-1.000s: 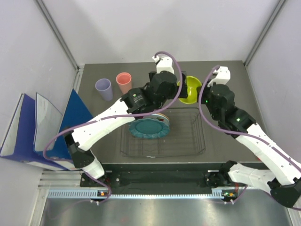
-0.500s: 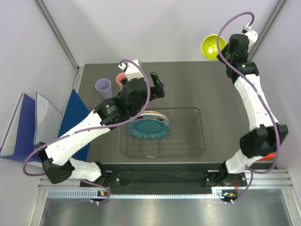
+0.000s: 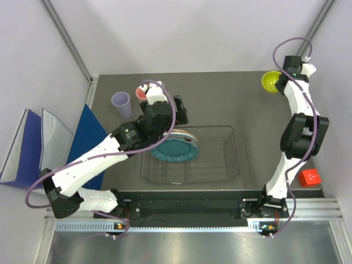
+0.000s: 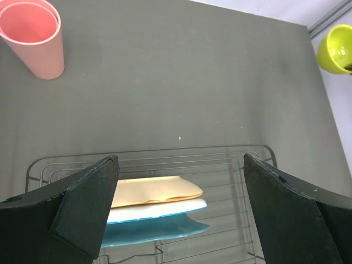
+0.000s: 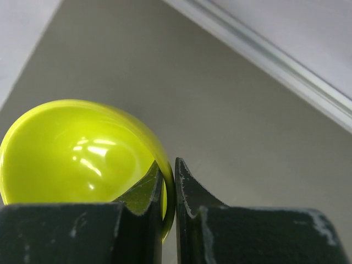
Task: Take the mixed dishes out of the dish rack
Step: Place the bowl at the center of the board.
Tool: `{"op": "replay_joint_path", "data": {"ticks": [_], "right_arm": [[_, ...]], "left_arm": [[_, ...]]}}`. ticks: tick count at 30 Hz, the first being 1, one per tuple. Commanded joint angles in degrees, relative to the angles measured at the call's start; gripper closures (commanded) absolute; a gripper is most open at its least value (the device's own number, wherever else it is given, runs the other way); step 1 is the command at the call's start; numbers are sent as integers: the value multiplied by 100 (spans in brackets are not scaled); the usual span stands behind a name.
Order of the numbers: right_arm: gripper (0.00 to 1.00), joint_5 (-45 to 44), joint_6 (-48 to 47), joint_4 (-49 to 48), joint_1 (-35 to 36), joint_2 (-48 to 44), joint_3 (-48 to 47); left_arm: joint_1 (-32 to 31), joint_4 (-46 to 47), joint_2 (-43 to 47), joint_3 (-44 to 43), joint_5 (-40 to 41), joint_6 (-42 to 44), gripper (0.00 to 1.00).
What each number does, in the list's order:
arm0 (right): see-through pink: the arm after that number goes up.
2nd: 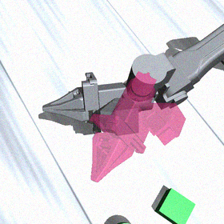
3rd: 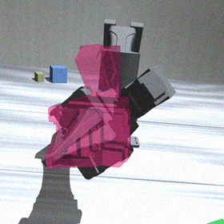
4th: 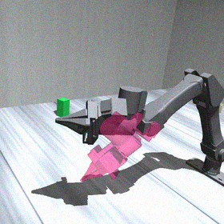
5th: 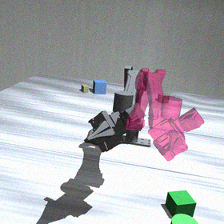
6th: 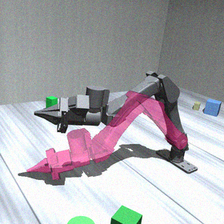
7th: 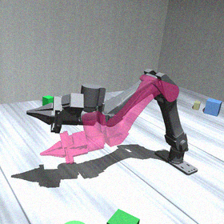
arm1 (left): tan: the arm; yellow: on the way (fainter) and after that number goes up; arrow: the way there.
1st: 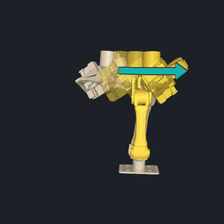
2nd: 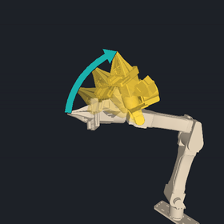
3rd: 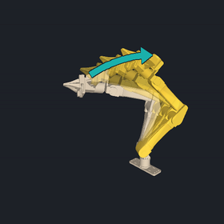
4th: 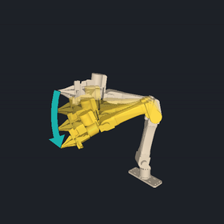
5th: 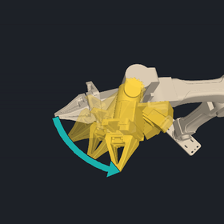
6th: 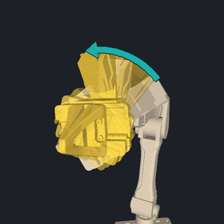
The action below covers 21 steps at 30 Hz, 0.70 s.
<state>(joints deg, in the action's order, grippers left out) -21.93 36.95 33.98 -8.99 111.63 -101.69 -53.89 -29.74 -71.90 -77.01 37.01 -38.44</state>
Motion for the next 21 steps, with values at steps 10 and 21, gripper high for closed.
{"op": "replay_joint_path", "data": {"ticks": [10,21], "right_arm": [[100,558,295,-392,-252,877,-448],[96,444,172,-778,-252,904,140]], "left_arm": [[186,284,-324,204,-344,-138,1],[203,293,-623,117,-502,-226,1]]}}
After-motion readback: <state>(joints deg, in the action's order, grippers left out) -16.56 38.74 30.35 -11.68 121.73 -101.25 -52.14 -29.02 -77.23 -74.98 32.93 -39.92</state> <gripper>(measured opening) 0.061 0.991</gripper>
